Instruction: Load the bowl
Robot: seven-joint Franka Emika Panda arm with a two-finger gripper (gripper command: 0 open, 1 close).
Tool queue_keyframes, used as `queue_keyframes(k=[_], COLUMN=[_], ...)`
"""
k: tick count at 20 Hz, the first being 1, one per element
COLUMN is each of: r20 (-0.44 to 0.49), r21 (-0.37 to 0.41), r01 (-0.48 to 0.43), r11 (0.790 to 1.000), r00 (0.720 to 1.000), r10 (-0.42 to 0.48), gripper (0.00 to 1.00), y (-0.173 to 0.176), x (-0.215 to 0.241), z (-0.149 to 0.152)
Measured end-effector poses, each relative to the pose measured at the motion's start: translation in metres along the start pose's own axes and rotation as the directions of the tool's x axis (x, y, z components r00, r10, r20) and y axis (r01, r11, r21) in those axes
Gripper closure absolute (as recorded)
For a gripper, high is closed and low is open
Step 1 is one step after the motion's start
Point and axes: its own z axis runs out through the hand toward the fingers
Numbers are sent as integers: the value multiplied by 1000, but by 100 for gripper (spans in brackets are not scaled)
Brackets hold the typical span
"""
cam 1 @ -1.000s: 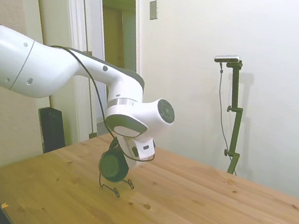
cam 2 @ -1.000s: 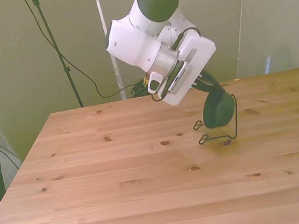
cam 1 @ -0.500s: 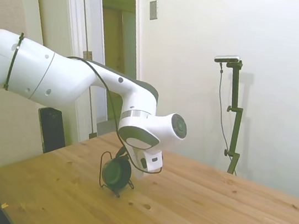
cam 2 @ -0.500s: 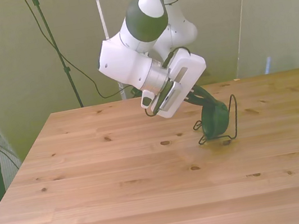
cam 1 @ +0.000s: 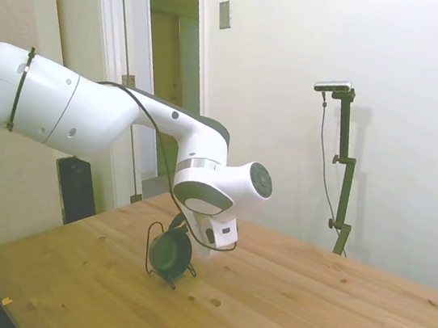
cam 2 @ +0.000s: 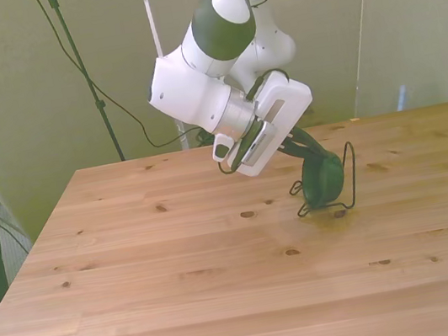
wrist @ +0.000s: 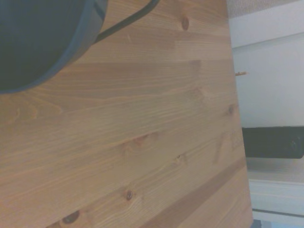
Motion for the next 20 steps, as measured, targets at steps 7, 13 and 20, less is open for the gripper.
queue_keyframes(k=[7, 13, 20], r20=[3, 1, -143], r21=[-25, -36, -136], r01=[-3, 1, 31], r11=[1000, 999, 990], r00=[1000, 1000, 988], r10=[3, 0, -50], gripper=[0, 0, 0], y=[-7, -11, -38], x=[-6, -8, -50], z=[9, 12, 4])
